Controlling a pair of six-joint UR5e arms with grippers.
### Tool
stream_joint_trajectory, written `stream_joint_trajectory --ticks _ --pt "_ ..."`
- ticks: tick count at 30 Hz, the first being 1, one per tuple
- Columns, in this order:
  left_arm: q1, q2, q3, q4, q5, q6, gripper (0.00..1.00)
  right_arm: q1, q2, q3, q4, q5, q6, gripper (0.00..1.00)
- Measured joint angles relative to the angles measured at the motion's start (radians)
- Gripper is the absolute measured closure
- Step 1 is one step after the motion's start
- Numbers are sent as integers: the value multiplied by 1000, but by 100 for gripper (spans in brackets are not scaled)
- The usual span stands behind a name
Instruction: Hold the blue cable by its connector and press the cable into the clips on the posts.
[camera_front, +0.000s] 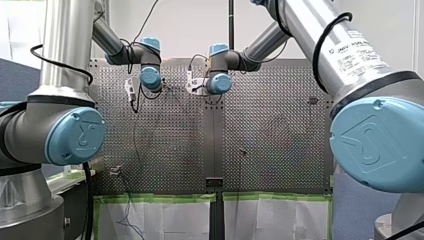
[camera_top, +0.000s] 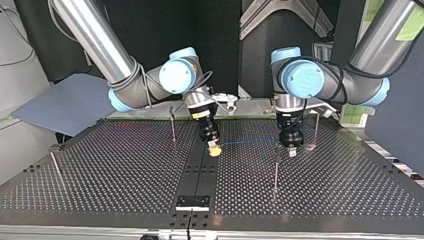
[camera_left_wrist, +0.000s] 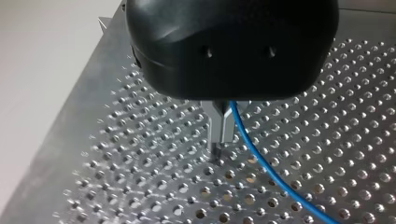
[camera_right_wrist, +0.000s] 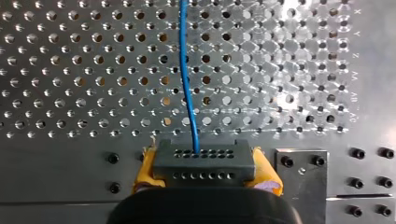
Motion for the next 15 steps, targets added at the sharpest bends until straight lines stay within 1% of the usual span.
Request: stream_joint_trajectory --ticks 7,15 --pt "16 -22 33 4 24 -20 100 -9 14 -15 -2 0 0 100" --pt "44 -38 43 10 61 -53 100 -24 18 -29 -4 -8 1 100"
